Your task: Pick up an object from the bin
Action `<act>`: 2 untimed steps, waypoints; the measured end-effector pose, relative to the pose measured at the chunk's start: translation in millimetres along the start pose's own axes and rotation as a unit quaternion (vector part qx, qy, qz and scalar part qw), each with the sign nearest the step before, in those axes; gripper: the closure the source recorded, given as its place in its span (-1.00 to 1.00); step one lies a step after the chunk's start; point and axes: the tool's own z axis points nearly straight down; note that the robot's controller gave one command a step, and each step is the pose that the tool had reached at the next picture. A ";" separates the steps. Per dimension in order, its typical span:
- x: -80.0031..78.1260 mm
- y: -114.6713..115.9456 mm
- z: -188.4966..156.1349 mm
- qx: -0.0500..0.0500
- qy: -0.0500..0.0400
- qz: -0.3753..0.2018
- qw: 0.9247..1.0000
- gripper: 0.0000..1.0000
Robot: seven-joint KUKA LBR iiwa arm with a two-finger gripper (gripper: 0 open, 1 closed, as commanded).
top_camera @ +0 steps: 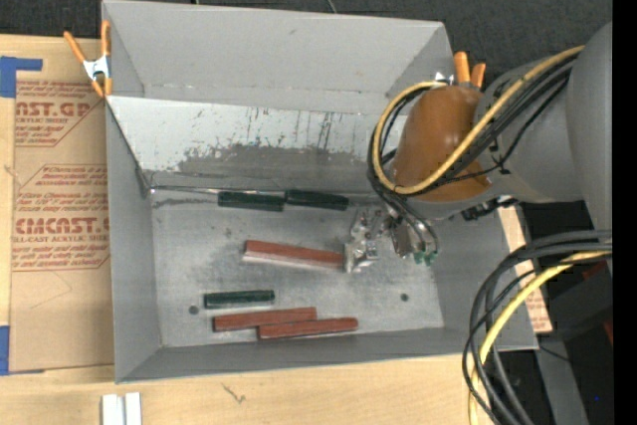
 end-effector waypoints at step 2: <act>16.8 1.7 -143.5 0.000 -0.001 -0.023 1.000 -1.00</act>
Offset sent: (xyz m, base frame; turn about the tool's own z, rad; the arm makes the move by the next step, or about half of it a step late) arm 0.0000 0.0000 0.0000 0.0000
